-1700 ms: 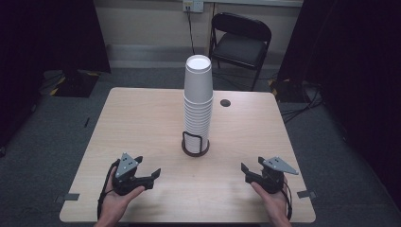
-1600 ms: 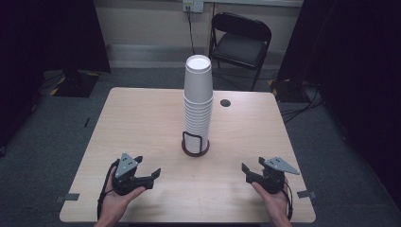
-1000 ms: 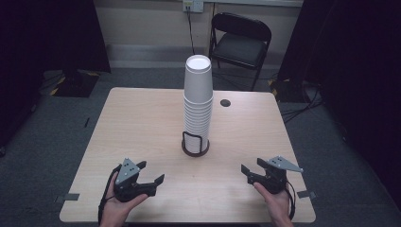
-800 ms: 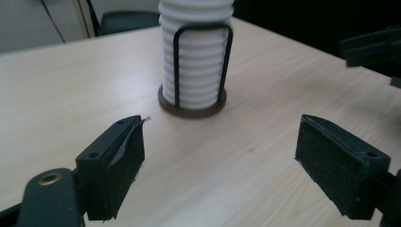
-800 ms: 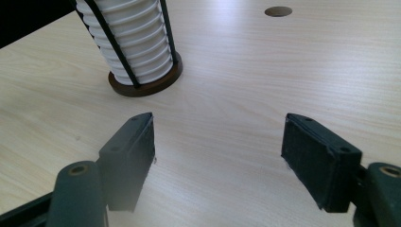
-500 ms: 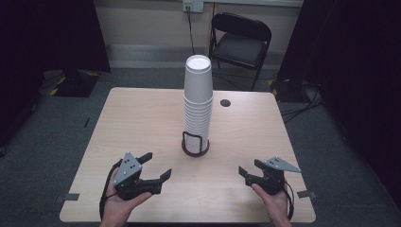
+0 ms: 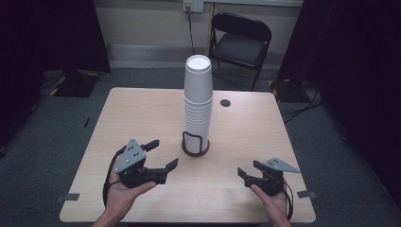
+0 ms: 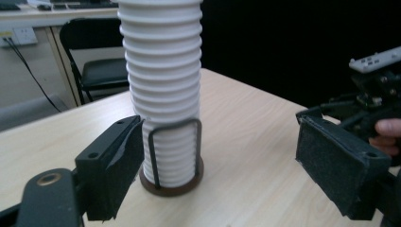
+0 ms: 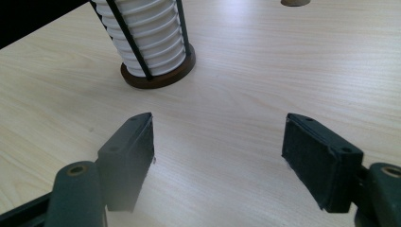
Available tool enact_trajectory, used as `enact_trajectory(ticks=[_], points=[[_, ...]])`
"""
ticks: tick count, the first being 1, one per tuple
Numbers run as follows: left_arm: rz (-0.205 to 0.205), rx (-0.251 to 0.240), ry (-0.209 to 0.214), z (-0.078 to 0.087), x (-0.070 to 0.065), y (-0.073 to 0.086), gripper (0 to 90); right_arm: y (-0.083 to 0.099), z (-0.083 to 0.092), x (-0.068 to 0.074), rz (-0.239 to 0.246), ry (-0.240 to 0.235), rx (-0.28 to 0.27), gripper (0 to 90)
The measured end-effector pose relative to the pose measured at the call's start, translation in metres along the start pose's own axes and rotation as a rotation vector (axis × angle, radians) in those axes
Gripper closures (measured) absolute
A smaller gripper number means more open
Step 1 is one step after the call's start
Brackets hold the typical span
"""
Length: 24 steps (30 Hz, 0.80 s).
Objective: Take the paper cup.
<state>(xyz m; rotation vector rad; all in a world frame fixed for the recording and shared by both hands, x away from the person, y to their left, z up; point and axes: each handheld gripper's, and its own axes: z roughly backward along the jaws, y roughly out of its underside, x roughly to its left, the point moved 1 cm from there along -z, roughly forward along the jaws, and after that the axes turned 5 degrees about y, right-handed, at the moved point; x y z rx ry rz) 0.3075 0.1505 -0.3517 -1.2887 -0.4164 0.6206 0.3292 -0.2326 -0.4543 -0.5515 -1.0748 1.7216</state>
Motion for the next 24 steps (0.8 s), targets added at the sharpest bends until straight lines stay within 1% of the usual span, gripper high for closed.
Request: enact_trajectory(ticks=[1,2,3,4,6,7,8,9,10,11,12,13,15,16,18,19,20,23,24], points=[[-0.003,0.008,0.024,-0.001,0.002,-0.003,15.8,0.0,0.0,0.0,0.003,0.0,0.004,25.8],[-0.008,0.018,0.034,-0.002,0.003,-0.006,15.8,0.0,0.0,0.0,0.003,0.0,0.004,25.8],[-0.015,0.007,0.016,-0.003,0.004,-0.012,15.7,0.0,0.001,0.0,0.0,-0.002,0.004,25.8],[-0.015,0.007,0.016,-0.003,0.004,-0.012,15.8,0.001,0.001,0.0,-0.004,-0.004,0.004,25.8],[-0.016,0.005,0.03,-0.005,0.005,-0.017,15.7,0.001,0.0,0.0,-0.007,-0.005,0.004,25.8],[-0.016,-0.002,0.029,-0.006,0.005,-0.02,15.8,0.001,0.0,0.0,-0.009,-0.007,0.005,25.7],[-0.022,-0.012,0.033,-0.007,0.006,-0.027,15.7,0.001,0.0,0.0,-0.01,-0.006,0.006,25.7],[-0.022,-0.012,0.033,-0.007,0.006,-0.027,15.7,0.001,0.0,0.0,-0.01,-0.006,0.006,25.7],[-0.018,-0.016,0.035,-0.008,0.007,-0.03,15.7,0.001,-0.001,0.0,-0.009,-0.006,0.006,25.7],[-0.013,-0.018,0.051,-0.01,0.009,-0.038,15.9,0.001,-0.001,0.001,-0.008,-0.008,0.011,25.7],[-0.013,-0.018,0.051,-0.01,0.009,-0.038,16.8,0.001,-0.001,0.001,-0.007,-0.008,0.011,25.7],[-0.008,-0.018,0.06,-0.013,0.011,-0.044,17.9,0.001,-0.001,0.001,-0.007,-0.007,0.011,25.7],[-0.005,-0.027,0.064,-0.014,0.011,-0.047,17.8,0.001,-0.001,0.001,-0.008,-0.009,0.01,25.7],[-0.015,-0.025,0.055,-0.017,0.011,-0.053,15.6,0.001,-0.001,0.0,-0.007,-0.008,0.007,25.7],[0.003,-0.033,0.078,-0.02,0.011,-0.057,15.7,0.001,-0.001,0.0,-0.01,-0.006,0.012,25.7],[0.005,-0.026,0.074,-0.021,0.012,-0.059,15.6,0.001,-0.001,0.0,-0.007,-0.007,0.01,25.9],[0.008,-0.031,0.066,-0.021,0.013,-0.062,15.5,0.002,0.0,0.0,-0.005,-0.007,0.009,25.9],[0.013,-0.026,0.071,-0.023,0.014,-0.066,15.6,0.002,0.0,0.0,-0.009,-0.007,0.012,25.9],[0.013,-0.024,0.065,-0.025,0.014,-0.068,15.6,0.002,0.0,0.0,-0.008,-0.009,0.01,25.9]])
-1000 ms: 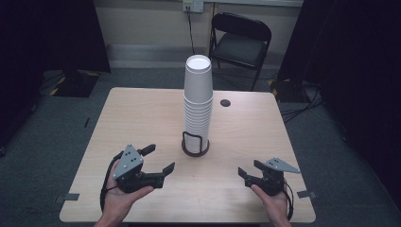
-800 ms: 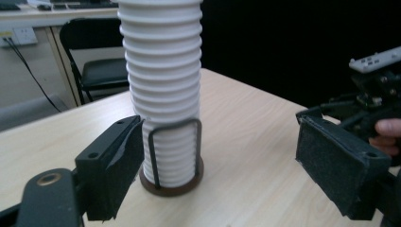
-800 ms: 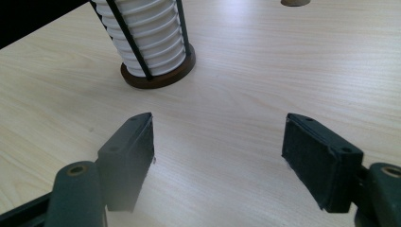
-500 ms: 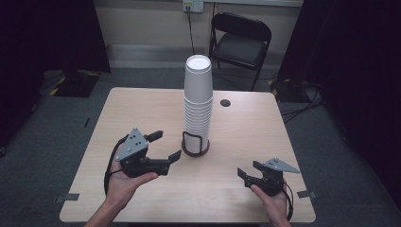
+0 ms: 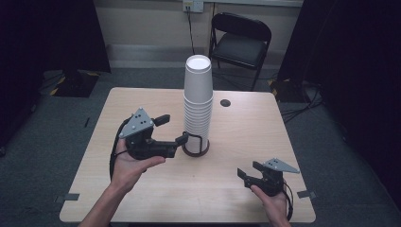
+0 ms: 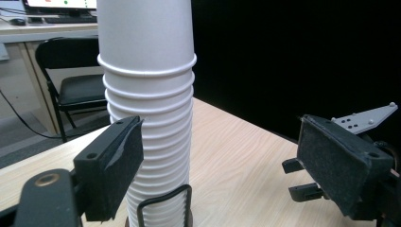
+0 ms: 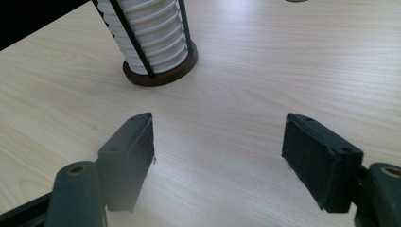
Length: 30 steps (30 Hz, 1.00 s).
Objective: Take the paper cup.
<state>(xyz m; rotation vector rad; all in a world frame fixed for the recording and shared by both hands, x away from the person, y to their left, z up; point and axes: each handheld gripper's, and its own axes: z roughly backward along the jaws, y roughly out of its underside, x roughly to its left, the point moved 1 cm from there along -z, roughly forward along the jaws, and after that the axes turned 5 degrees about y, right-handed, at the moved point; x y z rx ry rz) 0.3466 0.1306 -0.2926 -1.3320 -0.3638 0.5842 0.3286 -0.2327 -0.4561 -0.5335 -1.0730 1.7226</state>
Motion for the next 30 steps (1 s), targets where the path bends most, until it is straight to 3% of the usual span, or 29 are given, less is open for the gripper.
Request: enact_trajectory(ticks=[2,6,26,30], points=[[-0.007,-0.01,-0.016,-0.004,0.002,-0.006,15.5,0.0,-0.001,0.0,-0.002,0.002,0.005,25.9],[0.001,-0.013,0.003,-0.006,0.004,-0.012,15.5,0.0,-0.001,0.0,-0.006,0.005,0.01,25.3],[-0.017,-0.037,-0.026,-0.027,0.026,-0.055,15.8,0.0,-0.001,0.001,-0.008,0.005,0.011,24.9],[-0.001,-0.04,-0.043,-0.035,0.031,-0.063,15.9,0.0,-0.001,0.001,0.0,0.003,0.009,25.2]])
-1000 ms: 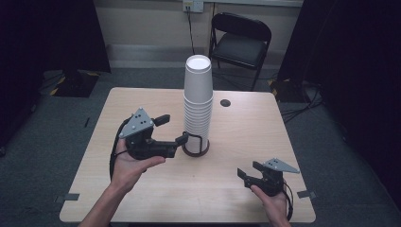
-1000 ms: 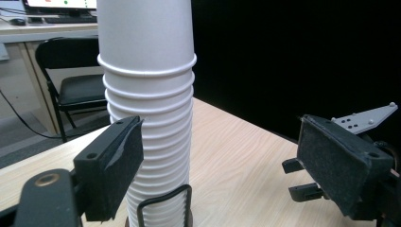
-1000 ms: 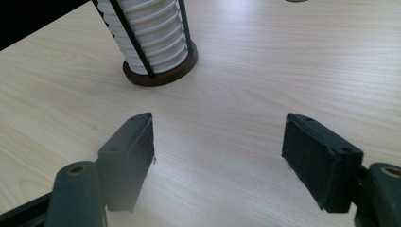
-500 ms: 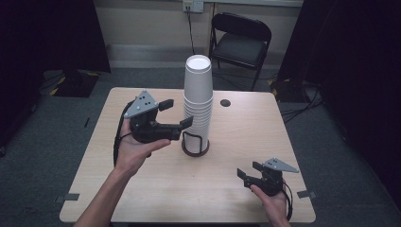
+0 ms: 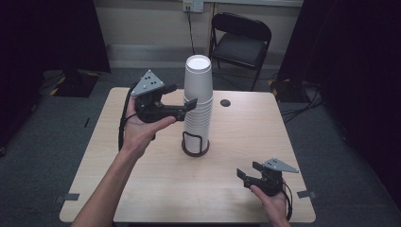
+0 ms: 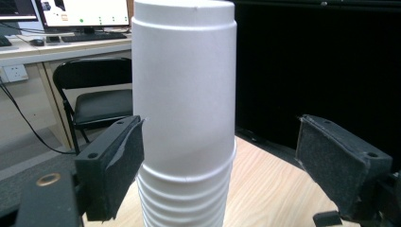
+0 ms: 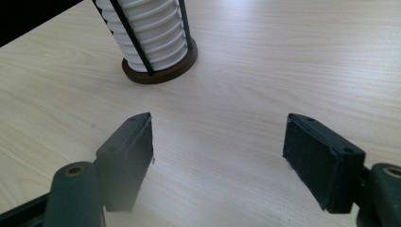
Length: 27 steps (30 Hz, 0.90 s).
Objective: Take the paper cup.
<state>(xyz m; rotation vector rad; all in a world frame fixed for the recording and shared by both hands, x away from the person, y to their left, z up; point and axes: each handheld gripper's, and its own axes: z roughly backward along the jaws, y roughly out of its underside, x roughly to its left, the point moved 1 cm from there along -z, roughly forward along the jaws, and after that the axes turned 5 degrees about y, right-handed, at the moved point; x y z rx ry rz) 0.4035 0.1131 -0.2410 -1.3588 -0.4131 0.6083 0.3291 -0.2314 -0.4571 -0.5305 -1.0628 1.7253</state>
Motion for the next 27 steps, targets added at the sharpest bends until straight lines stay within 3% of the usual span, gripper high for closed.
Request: enact_trajectory(ticks=[6,14,17,20,23,27], points=[[0.004,-0.022,-0.017,-0.005,0.003,-0.009,15.5,0.0,0.001,-0.001,-0.005,0.005,-0.005,25.4],[-0.003,-0.007,-0.045,-0.023,0.01,-0.024,15.8,0.0,0.001,0.0,-0.003,0.0,-0.001,25.6],[-0.01,0.003,-0.057,-0.03,0.014,-0.024,16.3,0.0,0.001,0.0,-0.003,-0.011,0.003,26.8],[0.026,-0.001,-0.027,-0.037,0.018,-0.023,16.0,0.001,0.001,0.001,-0.003,-0.014,0.003,26.7],[-0.005,0.027,-0.052,-0.044,0.019,-0.023,15.7,0.0,0.001,0.001,-0.004,-0.014,0.003,26.7],[-0.005,0.046,-0.035,-0.056,0.021,-0.018,15.4,0.0,0.002,0.001,-0.005,-0.023,0.002,28.2]])
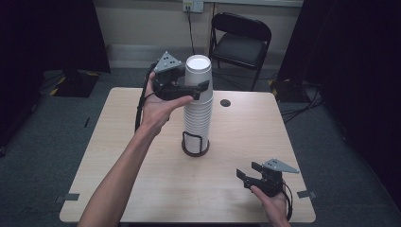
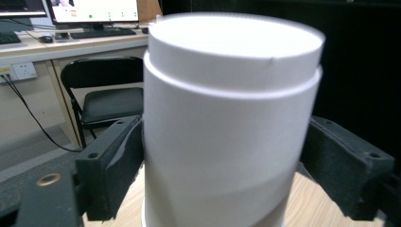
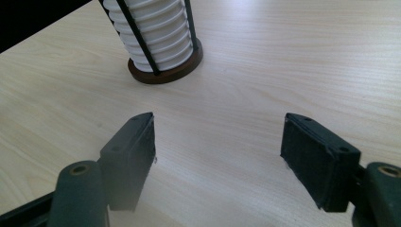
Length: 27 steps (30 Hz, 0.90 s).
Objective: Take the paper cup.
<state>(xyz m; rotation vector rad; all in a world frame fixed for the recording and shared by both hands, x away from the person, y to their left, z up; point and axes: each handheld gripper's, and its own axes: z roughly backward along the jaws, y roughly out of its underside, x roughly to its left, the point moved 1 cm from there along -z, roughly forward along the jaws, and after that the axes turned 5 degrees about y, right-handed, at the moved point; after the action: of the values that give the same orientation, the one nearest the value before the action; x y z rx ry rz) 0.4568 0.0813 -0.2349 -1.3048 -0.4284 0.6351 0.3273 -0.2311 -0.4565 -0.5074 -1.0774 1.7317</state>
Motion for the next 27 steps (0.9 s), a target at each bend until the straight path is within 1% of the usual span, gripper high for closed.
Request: enact_trajectory(ticks=[1,2,3,5,7,9,10,11,12,13,14,15,17,19,20,21,25,27], points=[[0.005,-0.001,0.009,-0.002,0.001,0.001,15.2,0.0,0.0,0.0,0.001,-0.003,-0.005,28.2],[0.005,-0.001,0.009,-0.002,0.001,0.001,15.2,0.0,0.0,0.0,-0.003,-0.004,-0.006,28.2],[0.01,0.007,0.011,-0.004,0.002,0.002,14.8,0.0,0.001,0.0,-0.005,-0.003,-0.005,28.2],[0.005,0.01,0.012,-0.007,0.002,0.002,14.4,0.0,0.001,-0.001,-0.005,-0.005,-0.002,28.2],[0.016,0.012,0.01,-0.01,0.003,0.003,14.1,0.0,0.001,-0.001,-0.005,-0.004,-0.002,28.2],[0.013,0.015,0.003,-0.013,0.002,0.004,13.2,0.0,0.0,-0.001,-0.001,0.0,0.006,29.7],[0.015,0.022,-0.009,-0.017,0.001,0.005,12.8,0.0,0.0,-0.001,0.001,-0.001,0.008,29.7],[0.004,0.038,-0.016,-0.019,0.001,0.006,12.3,0.0,0.0,0.0,-0.001,-0.004,0.009,29.7],[0.004,0.038,-0.016,-0.019,0.001,0.006,11.9,0.0,0.0,0.0,-0.001,-0.004,0.009,29.7],[-0.006,0.056,-0.03,-0.024,0.0,0.008,11.7,0.0,0.0,0.001,-0.002,-0.007,0.008,29.7],[-0.006,0.056,-0.03,-0.024,0.0,0.008,11.3,0.0,0.0,0.001,-0.002,-0.007,0.008,29.7],[0.007,0.063,-0.033,-0.027,0.0,0.01,11.0,0.0,0.0,0.001,-0.002,-0.008,0.009,29.6],[0.004,0.068,-0.03,-0.028,0.001,0.011,10.7,0.001,0.0,0.0,-0.004,-0.008,0.01,29.6],[0.007,0.087,-0.025,-0.031,0.002,0.013,9.7,0.001,0.0,-0.001,-0.003,-0.012,0.006,29.5],[0.007,0.087,-0.025,-0.031,0.002,0.013,9.4,0.001,0.0,-0.001,-0.003,-0.012,0.006,29.5],[0.015,0.085,-0.025,-0.032,0.003,0.015,9.3,0.001,0.0,-0.001,-0.006,-0.01,0.003,29.5],[0.003,0.078,-0.036,-0.032,0.002,0.017,9.2,0.001,0.001,-0.001,-0.009,-0.008,0.006,29.5],[0.007,0.08,-0.036,-0.032,0.002,0.017,9.2,0.001,0.001,-0.001,-0.01,-0.008,0.006,29.5]])
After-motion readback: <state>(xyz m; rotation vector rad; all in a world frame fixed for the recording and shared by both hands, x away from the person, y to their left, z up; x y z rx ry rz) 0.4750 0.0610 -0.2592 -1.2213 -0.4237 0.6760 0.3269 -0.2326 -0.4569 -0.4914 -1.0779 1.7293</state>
